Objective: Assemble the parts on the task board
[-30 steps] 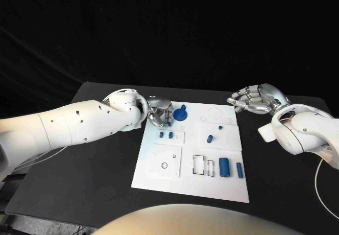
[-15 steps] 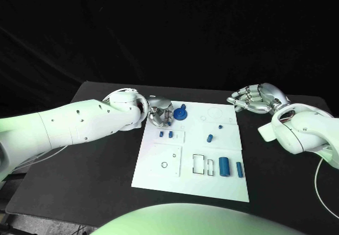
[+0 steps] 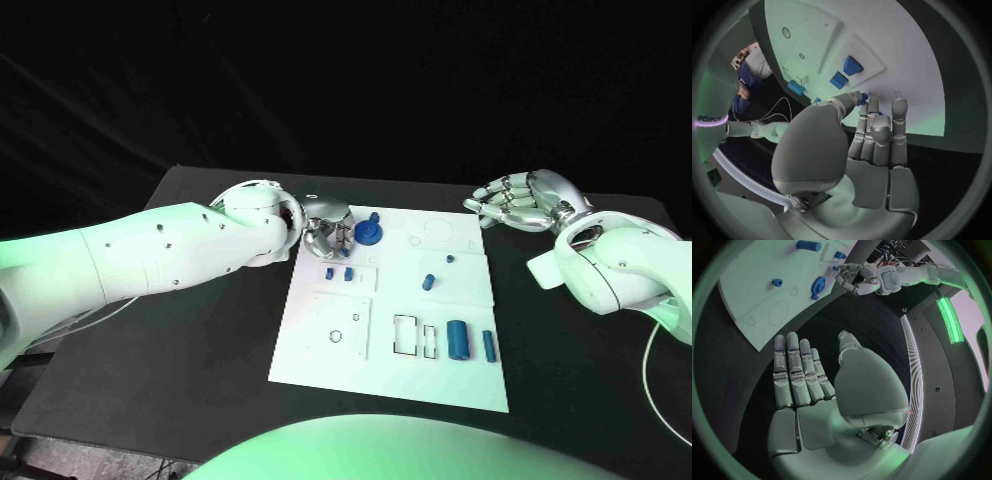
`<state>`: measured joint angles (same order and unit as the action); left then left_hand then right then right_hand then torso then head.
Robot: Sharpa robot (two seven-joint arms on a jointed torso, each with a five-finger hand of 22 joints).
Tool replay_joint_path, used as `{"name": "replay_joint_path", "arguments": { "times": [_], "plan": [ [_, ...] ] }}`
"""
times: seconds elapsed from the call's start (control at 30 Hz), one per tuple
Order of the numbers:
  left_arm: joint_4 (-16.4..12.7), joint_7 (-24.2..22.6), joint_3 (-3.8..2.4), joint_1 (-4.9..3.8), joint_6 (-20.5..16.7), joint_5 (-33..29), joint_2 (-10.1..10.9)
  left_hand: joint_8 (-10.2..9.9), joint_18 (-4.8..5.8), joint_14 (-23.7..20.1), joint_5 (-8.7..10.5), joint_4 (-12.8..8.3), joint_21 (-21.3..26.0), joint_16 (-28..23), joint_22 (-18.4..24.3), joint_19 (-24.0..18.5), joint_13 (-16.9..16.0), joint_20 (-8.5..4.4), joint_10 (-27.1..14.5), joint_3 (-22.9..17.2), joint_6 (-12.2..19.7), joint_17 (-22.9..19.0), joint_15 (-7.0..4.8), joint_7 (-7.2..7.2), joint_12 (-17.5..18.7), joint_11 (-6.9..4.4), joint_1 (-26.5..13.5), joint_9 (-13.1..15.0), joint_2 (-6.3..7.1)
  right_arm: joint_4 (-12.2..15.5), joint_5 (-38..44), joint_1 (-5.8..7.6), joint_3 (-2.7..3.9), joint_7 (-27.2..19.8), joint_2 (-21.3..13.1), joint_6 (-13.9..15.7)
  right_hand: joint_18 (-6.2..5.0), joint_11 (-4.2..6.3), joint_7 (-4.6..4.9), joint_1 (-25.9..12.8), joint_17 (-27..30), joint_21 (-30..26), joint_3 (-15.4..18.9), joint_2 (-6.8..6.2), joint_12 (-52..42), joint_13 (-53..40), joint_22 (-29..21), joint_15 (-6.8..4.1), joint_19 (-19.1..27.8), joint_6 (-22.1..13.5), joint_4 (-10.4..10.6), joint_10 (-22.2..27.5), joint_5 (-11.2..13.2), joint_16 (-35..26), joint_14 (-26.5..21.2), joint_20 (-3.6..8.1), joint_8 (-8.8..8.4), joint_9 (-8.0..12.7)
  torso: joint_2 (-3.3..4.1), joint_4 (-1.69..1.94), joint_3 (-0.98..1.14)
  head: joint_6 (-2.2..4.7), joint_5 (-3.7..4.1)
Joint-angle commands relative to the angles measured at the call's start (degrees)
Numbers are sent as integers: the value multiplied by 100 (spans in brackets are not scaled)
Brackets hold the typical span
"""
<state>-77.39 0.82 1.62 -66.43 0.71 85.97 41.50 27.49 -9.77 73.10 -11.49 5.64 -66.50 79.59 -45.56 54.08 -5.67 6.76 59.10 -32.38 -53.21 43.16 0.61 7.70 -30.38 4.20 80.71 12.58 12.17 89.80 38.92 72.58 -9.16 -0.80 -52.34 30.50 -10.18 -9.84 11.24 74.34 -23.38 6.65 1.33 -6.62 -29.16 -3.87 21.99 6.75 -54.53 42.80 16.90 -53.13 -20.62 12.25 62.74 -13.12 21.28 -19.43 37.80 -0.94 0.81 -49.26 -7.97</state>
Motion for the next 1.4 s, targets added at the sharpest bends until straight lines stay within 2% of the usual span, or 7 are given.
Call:
{"name": "replay_joint_path", "arguments": {
  "times": [0.03, 1.07, 1.4],
  "plan": [
    [-3, -36, 16, 16, 137, -24, -8, -3, 10, 24, 25, -1, -12, 29, 5, 13, -3, -5, 50, 31, -40, 4, -11, -9, 38, -9, -35, 4, 4, 2, 57, -3, 1, -56, 2, -51, -27, 5, 241, 9, 9, -26, 32, 63, -25, 8, -6, 10, -4, -50, -10, 24, -29, -19, -12, -25, 33, 6, 0, 0, 0, 0, 2],
    [-23, -89, 18, 33, -122, -90, 20, -271, 19, 19, 8, 36, 19, 39, 7, 50, -5, 13, 59, 112, 218, -39, 32, 77, 184, 50, -134, -59, 139, -1, 57, -4, 1, -59, -2, -47, -27, 6, 240, -8, 15, -28, 63, 87, -55, 10, -35, 10, -12, -60, -12, 39, -32, -29, -4, -25, 66, 28, 2, 1, -4, 7, -1],
    [0, -84, 17, 37, -184, -130, 34, -357, 7, -27, 7, 54, 67, 10, 76, 9, -6, 26, 61, 129, 299, -164, 51, 107, 227, 74, -161, -80, 180, -5, 58, -4, 1, -57, -5, -44, -26, 5, 241, -11, 16, -29, 70, 86, -59, 11, -40, 10, -13, -64, -13, 43, -32, -32, -4, -25, 71, 33, 0, -1, -3, 8, -1]
  ]
}}
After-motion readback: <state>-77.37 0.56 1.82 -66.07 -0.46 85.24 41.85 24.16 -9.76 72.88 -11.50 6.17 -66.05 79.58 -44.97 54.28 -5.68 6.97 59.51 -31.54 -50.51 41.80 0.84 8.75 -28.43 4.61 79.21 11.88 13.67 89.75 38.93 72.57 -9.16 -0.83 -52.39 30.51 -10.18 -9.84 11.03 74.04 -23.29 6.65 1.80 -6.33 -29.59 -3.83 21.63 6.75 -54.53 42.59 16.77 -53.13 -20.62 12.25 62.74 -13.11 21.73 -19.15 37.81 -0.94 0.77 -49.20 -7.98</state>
